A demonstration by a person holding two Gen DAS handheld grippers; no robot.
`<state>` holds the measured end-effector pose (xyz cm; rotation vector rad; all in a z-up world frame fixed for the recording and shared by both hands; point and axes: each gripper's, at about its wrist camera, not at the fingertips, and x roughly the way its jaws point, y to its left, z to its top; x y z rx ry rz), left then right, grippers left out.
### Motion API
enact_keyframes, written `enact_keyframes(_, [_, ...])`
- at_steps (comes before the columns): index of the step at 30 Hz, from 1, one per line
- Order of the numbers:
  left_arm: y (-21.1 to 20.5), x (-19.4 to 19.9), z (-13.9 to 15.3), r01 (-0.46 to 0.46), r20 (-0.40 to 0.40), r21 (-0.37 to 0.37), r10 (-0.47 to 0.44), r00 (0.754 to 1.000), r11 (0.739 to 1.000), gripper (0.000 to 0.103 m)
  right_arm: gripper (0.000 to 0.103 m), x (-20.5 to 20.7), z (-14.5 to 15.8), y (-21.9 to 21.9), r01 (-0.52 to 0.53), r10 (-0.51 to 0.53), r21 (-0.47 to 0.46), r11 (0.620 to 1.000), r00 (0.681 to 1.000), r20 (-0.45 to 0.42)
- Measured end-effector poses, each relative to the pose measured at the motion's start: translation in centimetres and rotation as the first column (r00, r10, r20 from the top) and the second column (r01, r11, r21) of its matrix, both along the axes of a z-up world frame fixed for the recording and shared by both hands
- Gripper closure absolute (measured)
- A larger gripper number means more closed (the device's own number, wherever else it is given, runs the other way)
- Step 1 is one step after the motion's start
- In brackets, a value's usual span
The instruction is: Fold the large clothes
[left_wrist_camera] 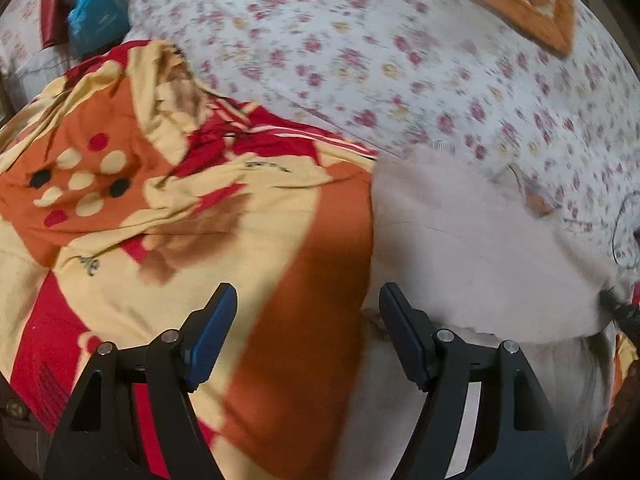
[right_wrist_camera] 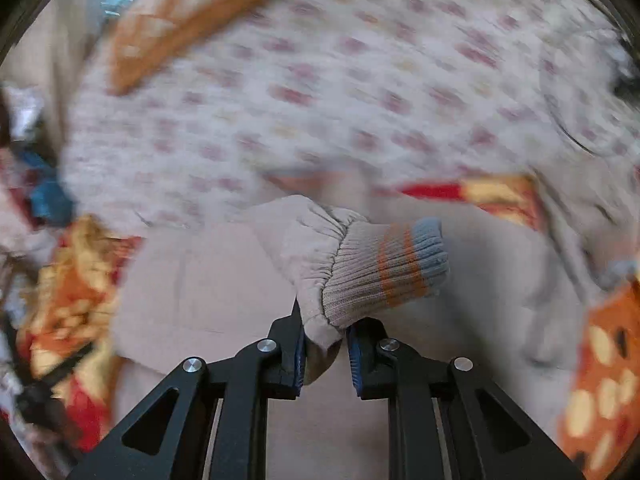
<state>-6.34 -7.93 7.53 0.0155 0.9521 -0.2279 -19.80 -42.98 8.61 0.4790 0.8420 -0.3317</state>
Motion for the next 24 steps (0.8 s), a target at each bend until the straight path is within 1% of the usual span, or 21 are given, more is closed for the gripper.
enact_keyframes(2, [-1.4, -0.3, 0.3, 0.020, 0.005, -0.007, -0.020, 1.000, 1.000, 0.030, 0.082, -0.1, -2.8, -2.1, 0.021, -0.016, 0.081, 0.997, 0.998, -0.067])
enact_keyframes(3, [-2.2, -0.4, 0.4, 0.024, 0.010, -0.002, -0.024, 1.000, 1.000, 0.030, 0.078, -0.1, -3.5, -2.6, 0.030, -0.022, 0.101, 0.994, 0.996, -0.081])
enact_keyframes(5, [-3.4, -0.5, 0.5, 0.032, 0.005, 0.004, -0.032, 0.999, 0.999, 0.030, 0.063, -0.6, -4.1, -3.5, 0.057, -0.044, 0.123, 0.991, 0.993, -0.105])
enact_keyframes(6, [-3.9, -0.4, 0.4, 0.042, -0.001, 0.006, -0.042, 0.999, 0.999, 0.030, 0.050, -1.2, -3.9, -3.9, 0.075, -0.062, 0.123, 0.990, 0.993, -0.105])
enact_keyframes(8, [-4.8, -0.2, 0.1, 0.047, -0.001, 0.024, -0.047, 0.999, 0.999, 0.030, 0.044, -3.2, -2.4, -4.6, 0.121, -0.117, 0.083, 0.989, 0.991, -0.061])
enact_keyframes(10, [-5.6, 0.4, -0.7, 0.048, -0.007, 0.067, -0.047, 0.999, 0.997, 0.030, 0.041, -4.9, -0.8, -4.7, 0.183, -0.183, -0.002, 0.983, 0.982, -0.046])
enact_keyframes(11, [-5.9, 0.6, -1.1, 0.047, -0.012, 0.079, -0.046, 0.999, 0.996, 0.030, 0.041, -5.5, -0.1, -4.4, 0.201, -0.203, -0.047, 0.978, 0.979, -0.032])
enact_keyframes(12, [-6.2, 0.9, -1.8, 0.048, -0.023, 0.095, -0.046, 0.999, 0.994, 0.030, 0.044, -5.5, 0.3, -4.0, 0.190, -0.191, -0.062, 0.980, 0.981, -0.018])
enact_keyframes(13, [-6.4, 1.1, -2.3, 0.049, -0.031, 0.107, -0.046, 0.998, 0.993, 0.030, 0.048, -5.0, 0.8, -3.4, 0.147, -0.147, -0.067, 0.987, 0.989, 0.000])
enact_keyframes(15, [-6.8, 1.4, -3.5, 0.049, -0.049, 0.139, -0.043, 0.998, 0.989, 0.030, 0.052, -3.7, 0.9, -2.3, 0.069, -0.069, -0.067, 0.995, 0.998, 0.008])
enact_keyframes(17, [-7.0, 1.6, -4.5, 0.052, -0.064, 0.153, -0.043, 0.997, 0.987, 0.029, 0.053, -1.8, 0.2, -1.5, 0.002, -0.003, -0.074, 0.997, 1.000, -0.006])
enact_keyframes(18, [-7.1, 1.5, -4.7, 0.052, -0.064, 0.156, -0.043, 0.997, 0.986, 0.027, 0.056, -0.7, -0.6, -1.3, -0.015, 0.013, -0.085, 0.996, 1.000, -0.023])
enact_keyframes(19, [-7.1, 1.5, -4.9, 0.050, -0.060, 0.160, -0.041, 0.997, 0.986, 0.026, 0.056, 0.5, -1.7, -1.3, -0.020, 0.012, -0.112, 0.993, 0.998, -0.066])
enact_keyframes(20, [-7.0, 1.4, -4.9, 0.048, -0.055, 0.163, -0.039, 0.998, 0.985, 0.025, 0.056, 1.5, -3.1, -1.3, -0.022, 0.003, -0.143, 0.990, 0.991, -0.132])
enact_keyframes(21, [-7.0, 1.4, -4.8, 0.051, -0.054, 0.163, -0.043, 0.998, 0.985, 0.024, 0.056, 2.6, -4.9, -1.4, -0.024, -0.010, -0.160, 0.987, 0.978, -0.209])
enact_keyframes(22, [-6.9, 1.3, -4.7, 0.058, -0.059, 0.162, -0.049, 0.997, 0.985, 0.024, 0.055, 2.8, -5.8, -1.5, -0.027, -0.010, -0.162, 0.986, 0.974, -0.225])
enact_keyframes(23, [-6.8, 1.4, -4.7, 0.062, -0.062, 0.161, -0.052, 0.997, 0.985, 0.025, 0.055, 2.6, -5.6, -1.2, -0.025, -0.013, -0.183, 0.983, 0.979, -0.205])
enact_keyframes(24, [-6.7, 1.3, -4.5, 0.064, -0.059, 0.160, -0.055, 0.997, 0.985, 0.025, 0.052, 2.4, -5.2, -0.8, -0.033, -0.005, -0.189, 0.981, 0.980, -0.197])
